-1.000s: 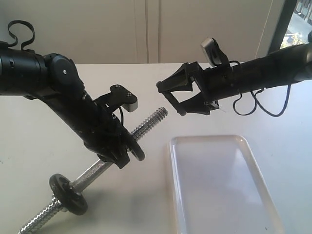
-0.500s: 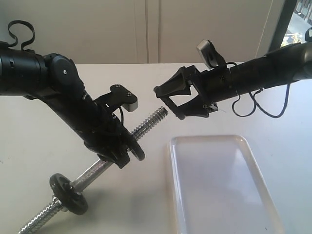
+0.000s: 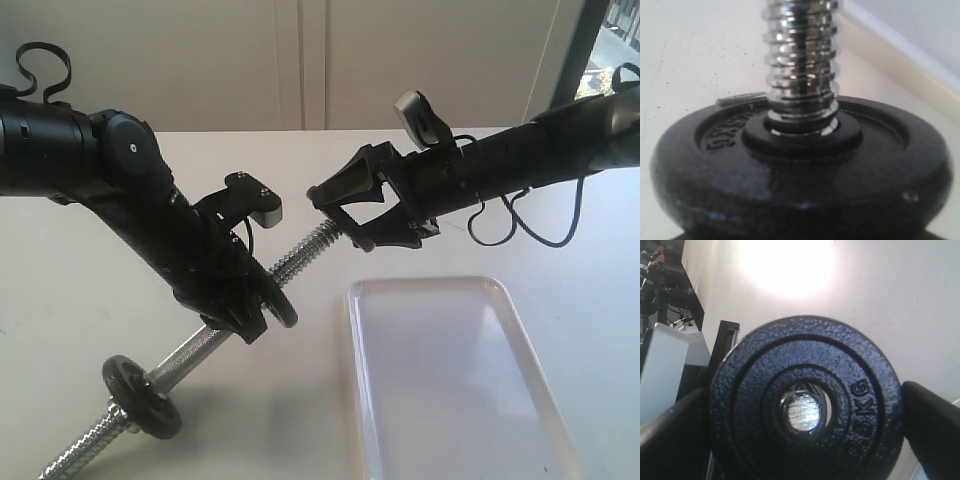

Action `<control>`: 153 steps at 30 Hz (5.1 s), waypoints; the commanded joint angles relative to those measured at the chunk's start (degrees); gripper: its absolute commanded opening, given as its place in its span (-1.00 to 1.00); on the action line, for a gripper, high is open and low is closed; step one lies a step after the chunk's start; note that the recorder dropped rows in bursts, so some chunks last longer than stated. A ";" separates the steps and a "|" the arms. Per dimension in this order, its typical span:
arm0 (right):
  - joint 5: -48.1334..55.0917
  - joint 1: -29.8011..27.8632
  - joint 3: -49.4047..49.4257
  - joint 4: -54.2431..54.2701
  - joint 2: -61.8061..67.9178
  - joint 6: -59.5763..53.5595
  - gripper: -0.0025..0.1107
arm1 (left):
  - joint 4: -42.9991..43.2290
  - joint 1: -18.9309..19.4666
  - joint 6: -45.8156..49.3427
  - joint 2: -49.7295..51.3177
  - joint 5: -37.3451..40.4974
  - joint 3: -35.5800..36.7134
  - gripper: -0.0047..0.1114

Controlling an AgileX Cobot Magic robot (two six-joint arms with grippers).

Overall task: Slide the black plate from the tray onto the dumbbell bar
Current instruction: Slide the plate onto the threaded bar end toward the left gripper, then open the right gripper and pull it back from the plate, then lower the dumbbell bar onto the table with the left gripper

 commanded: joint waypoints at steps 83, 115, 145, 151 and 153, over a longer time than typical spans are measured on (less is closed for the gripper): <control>2.38 2.62 0.93 9.53 0.02 -3.19 0.82 | -10.97 0.05 -0.10 -2.29 -14.42 -1.23 -0.92; 2.38 -3.96 0.93 9.28 0.02 -2.63 0.82 | -4.67 3.02 -17.75 4.20 -21.00 -1.23 -0.92; 2.38 -3.96 0.93 9.50 0.02 -2.63 0.82 | -1.69 4.72 -25.33 6.98 -20.84 -1.23 -0.92; 2.38 -3.96 0.93 9.50 0.02 -2.63 0.82 | -0.35 4.72 -25.33 6.98 -19.66 -1.23 -0.68; 2.38 -3.96 0.93 9.50 0.02 -2.63 0.82 | -0.35 4.72 -25.33 6.98 -19.25 -1.23 -0.46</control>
